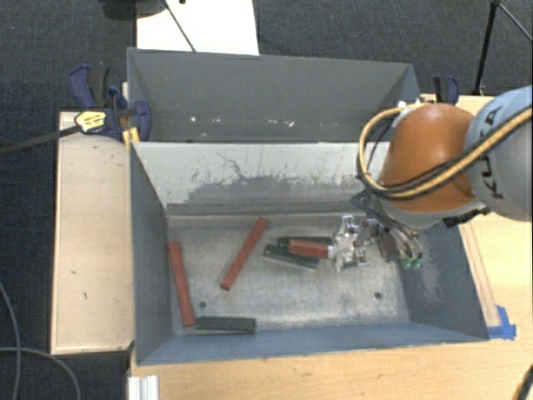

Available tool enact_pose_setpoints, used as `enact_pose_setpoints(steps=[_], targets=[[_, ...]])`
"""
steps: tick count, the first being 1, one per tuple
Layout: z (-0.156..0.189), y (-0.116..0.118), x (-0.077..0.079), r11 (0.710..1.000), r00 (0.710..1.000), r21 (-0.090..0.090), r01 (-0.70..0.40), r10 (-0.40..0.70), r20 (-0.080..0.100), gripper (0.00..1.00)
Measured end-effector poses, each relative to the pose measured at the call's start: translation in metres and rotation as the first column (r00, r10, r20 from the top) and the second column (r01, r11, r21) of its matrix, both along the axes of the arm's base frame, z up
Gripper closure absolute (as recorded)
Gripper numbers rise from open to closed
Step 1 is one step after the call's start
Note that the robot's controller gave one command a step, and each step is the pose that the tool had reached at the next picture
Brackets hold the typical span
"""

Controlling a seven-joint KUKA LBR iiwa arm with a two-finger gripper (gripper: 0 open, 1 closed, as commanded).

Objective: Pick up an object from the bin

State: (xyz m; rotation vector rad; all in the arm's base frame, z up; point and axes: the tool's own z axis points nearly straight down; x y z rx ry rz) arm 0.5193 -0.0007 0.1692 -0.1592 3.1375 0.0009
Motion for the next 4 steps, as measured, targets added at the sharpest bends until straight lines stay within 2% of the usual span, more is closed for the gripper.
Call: enact_pose_setpoints(steps=[1,2,3,4], targets=[[0.0,0.0,0.0,1.0,1.0,0.0,-0.004,0.004,0.0,0.0],[0.0,0.0,0.0,1.0,1.0,0.0,-0.005,0.005,0.0,0.0],[-0.088,-0.01,0.045,1.0,1.0,0.0,0.015,-0.015,0.003,1.0],[-0.088,-0.009,0.044,1.0,1.0,-0.001,0.012,-0.012,0.0,0.0]])
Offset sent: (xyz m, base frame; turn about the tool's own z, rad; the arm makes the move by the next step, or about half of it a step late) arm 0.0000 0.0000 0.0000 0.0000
